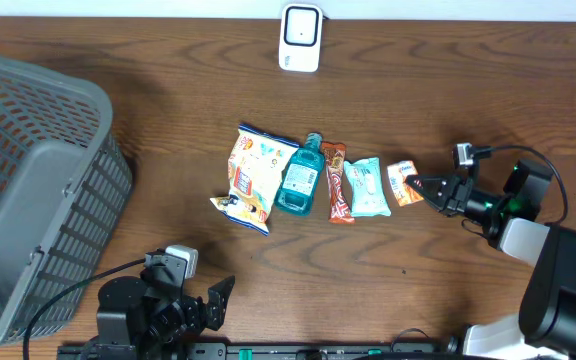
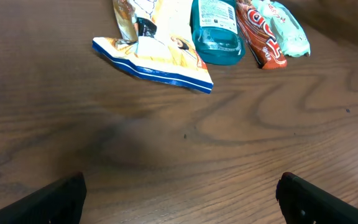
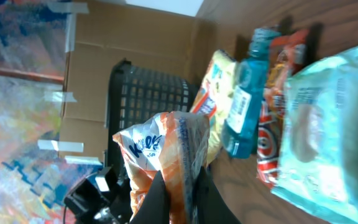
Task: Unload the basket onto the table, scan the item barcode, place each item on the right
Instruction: 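Carry the tissue pack to the white scanner and hold it over it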
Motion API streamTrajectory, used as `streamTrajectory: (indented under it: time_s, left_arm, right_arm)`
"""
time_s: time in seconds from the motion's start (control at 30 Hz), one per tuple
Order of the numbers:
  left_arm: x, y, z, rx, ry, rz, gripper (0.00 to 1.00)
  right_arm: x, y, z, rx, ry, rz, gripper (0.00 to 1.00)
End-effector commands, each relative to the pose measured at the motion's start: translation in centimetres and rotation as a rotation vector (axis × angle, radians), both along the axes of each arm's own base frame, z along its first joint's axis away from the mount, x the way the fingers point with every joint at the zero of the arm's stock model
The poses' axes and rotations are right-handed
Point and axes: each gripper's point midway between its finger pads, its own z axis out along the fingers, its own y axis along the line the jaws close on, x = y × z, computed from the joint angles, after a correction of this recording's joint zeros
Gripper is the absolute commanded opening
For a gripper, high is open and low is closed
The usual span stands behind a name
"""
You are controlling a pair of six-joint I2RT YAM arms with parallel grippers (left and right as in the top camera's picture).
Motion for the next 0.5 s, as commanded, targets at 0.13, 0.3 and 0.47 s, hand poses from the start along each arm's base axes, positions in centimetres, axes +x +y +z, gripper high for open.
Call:
streamTrajectory:
  time_s: [0.13,0.3,0.47]
  left_arm:
    - [0.0,0.1,0.3,0.009,-0.017,-0.001,0.98]
    - [0.0,0.1,0.3,0.009,-0.017,-0.001,0.98]
    - [0.0,0.1,0.3,0.009,-0.017,-0.001,0.98]
  right_arm:
    - [-1.4,1.4,4.5,-0.013,-0.115,0.061,0.01]
    - [-2.3,1.9,7.4,-0.035,-0.182,0.072,0.01]
    - [-3.6,2.7,9.9,-0.068,-0.284,0.09,0.01]
